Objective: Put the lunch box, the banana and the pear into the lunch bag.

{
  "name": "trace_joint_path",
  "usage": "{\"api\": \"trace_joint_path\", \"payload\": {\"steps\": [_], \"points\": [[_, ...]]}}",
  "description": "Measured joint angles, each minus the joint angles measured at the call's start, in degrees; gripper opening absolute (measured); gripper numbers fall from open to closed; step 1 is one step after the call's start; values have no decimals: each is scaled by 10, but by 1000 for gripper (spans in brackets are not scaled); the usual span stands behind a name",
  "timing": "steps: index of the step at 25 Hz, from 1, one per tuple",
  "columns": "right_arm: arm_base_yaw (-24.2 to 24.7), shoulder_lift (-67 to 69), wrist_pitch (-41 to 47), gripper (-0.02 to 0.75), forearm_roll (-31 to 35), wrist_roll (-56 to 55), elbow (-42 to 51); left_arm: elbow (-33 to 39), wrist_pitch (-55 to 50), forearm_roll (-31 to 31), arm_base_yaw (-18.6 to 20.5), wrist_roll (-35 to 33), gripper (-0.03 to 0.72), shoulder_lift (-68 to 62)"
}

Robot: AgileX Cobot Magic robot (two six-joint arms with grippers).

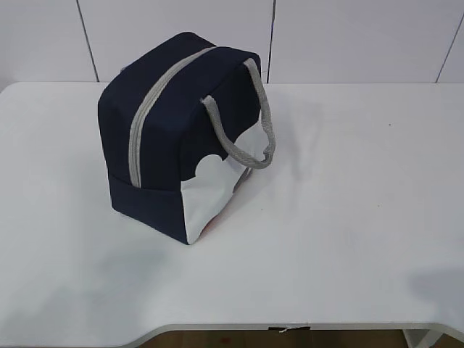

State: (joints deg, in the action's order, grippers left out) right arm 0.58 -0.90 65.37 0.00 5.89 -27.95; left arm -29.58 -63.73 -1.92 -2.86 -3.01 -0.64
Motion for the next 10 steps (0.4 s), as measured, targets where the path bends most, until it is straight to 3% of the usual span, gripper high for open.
{"api": "trace_joint_path", "payload": {"steps": [10], "points": [[0, 0, 0, 512, 0, 0, 0, 0, 0, 0, 0, 0, 237, 0]]}}
